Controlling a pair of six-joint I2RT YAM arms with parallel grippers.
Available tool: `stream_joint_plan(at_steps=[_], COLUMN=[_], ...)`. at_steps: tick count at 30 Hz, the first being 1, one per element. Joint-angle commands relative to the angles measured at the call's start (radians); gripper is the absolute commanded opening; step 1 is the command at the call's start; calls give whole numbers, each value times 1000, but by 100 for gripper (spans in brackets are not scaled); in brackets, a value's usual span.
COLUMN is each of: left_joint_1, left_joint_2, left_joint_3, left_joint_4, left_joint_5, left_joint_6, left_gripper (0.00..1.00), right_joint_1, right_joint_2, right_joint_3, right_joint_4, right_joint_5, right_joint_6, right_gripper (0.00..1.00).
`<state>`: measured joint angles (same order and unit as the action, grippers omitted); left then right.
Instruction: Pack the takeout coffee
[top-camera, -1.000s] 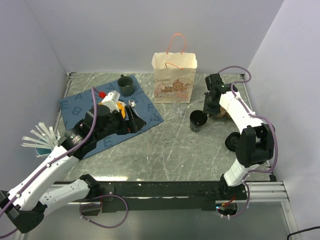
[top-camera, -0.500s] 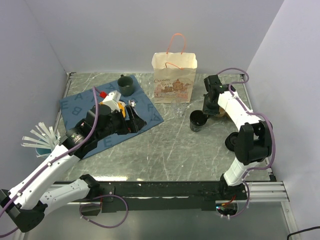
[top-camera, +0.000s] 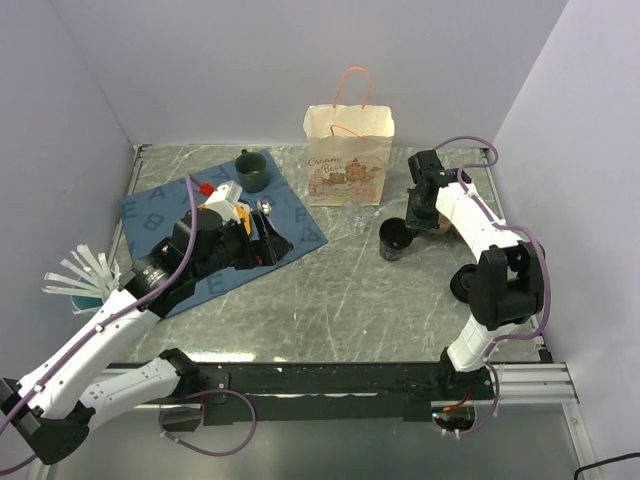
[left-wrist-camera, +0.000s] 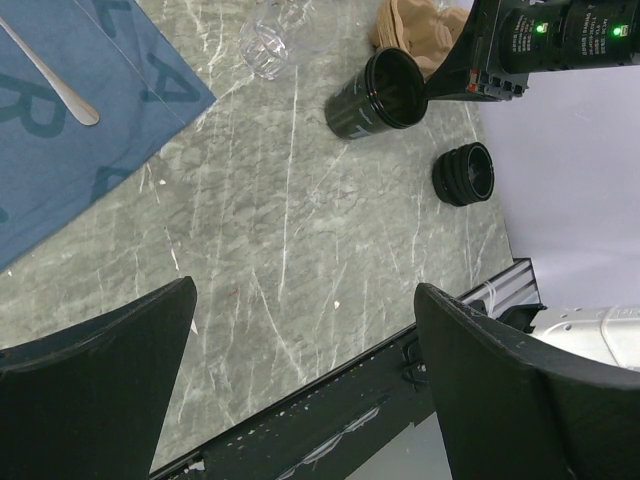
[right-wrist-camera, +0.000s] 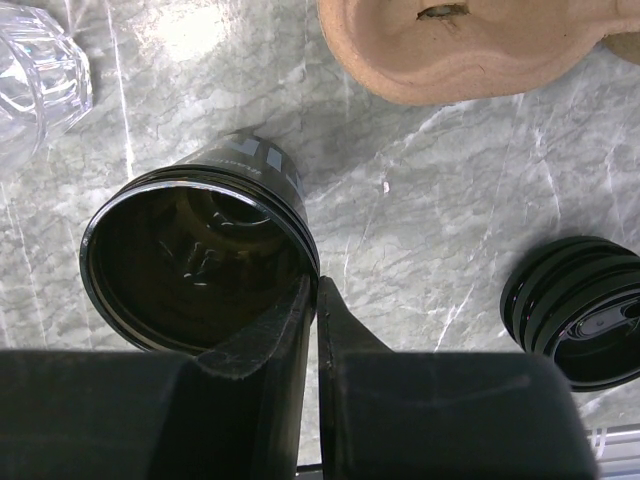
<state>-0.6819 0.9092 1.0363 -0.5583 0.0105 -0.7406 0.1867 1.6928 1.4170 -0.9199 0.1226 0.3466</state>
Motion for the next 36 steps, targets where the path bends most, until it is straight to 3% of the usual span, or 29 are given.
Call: stream_joint_plan(at_steps=[1,19,36], left_joint_1=[1,1,1], left_joint_2=[-6,-9,-7], left_joint_3=[30,14,15], left_joint_4=[20,28,28], left_joint_5=[-6,6,8], left_joint_6=[17,10,9], left_gripper=[97,97,97], right_joint_1=[-7,-7,-49], right_joint_2=[-18,-85,-258], right_joint_3=[0,-6,-219], right_joint_4=[19,18,199], right_joint_5=[8,-29,-172], right_joint_6=[8,49,127], right_gripper=[11,0,0])
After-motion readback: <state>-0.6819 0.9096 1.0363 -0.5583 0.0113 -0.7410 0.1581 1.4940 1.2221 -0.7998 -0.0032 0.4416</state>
